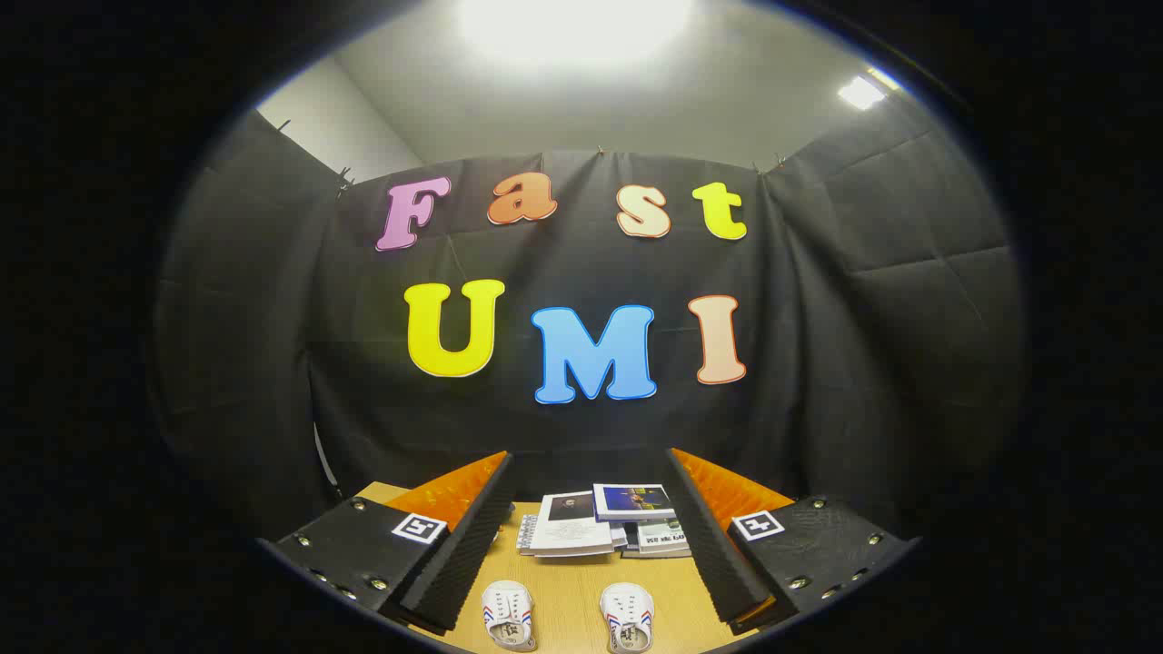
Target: Open the storage box then place both shoes into the box .Put the left shoe in first, then the right shoe, with the right side of both shoes facing outward in a uniform manner.
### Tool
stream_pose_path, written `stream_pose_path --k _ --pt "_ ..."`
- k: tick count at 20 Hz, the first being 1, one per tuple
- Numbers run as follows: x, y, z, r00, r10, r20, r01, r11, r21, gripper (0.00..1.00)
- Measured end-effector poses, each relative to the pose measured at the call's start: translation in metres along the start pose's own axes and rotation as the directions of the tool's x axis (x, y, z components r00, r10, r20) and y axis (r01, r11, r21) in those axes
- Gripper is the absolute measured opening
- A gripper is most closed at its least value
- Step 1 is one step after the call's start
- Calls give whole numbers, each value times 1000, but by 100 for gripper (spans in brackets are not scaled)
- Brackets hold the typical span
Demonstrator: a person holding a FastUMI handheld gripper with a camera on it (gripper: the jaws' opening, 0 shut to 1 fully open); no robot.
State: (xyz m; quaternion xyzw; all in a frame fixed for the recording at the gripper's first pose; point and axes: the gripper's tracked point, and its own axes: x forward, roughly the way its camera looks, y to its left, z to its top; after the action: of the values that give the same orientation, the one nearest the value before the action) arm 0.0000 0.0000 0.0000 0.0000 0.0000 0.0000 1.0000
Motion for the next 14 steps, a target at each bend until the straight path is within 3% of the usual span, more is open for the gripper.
stream_pose_path --k 14 --pt "21 2 8 998 67 5 -68 998 20 99"
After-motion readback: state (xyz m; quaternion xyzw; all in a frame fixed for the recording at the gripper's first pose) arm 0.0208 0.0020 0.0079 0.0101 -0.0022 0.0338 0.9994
